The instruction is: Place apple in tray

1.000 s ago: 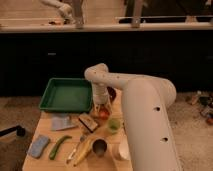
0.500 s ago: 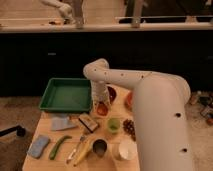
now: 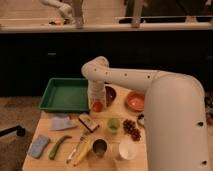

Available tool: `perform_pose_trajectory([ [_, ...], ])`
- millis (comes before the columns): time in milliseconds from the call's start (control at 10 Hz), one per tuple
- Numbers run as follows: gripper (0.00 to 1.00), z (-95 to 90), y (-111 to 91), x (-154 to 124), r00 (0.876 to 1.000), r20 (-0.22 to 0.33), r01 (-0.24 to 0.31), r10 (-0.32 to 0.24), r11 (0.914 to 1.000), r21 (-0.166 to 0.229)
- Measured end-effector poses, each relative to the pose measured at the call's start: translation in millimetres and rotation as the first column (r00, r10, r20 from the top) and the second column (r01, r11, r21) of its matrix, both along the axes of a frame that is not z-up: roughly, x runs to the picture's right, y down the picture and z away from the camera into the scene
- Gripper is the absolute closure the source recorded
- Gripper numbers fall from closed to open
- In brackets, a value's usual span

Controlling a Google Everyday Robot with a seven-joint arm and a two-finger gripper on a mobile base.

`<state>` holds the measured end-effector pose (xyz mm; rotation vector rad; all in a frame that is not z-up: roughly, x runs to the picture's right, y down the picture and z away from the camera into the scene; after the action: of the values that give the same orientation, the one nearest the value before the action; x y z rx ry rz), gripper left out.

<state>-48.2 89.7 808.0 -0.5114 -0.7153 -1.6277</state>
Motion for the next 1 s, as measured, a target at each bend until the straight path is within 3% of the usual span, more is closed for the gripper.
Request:
perform_pose_trajectory([
  [500, 1.00, 8.7, -9.3, -35.0, 0.998, 0.057, -0.006, 0.006, 1.0000, 0.003],
  [1000, 1.00, 9.5, -8.7, -38.1, 0.999, 0.054, -0.001, 0.001, 1.0000, -0.001],
])
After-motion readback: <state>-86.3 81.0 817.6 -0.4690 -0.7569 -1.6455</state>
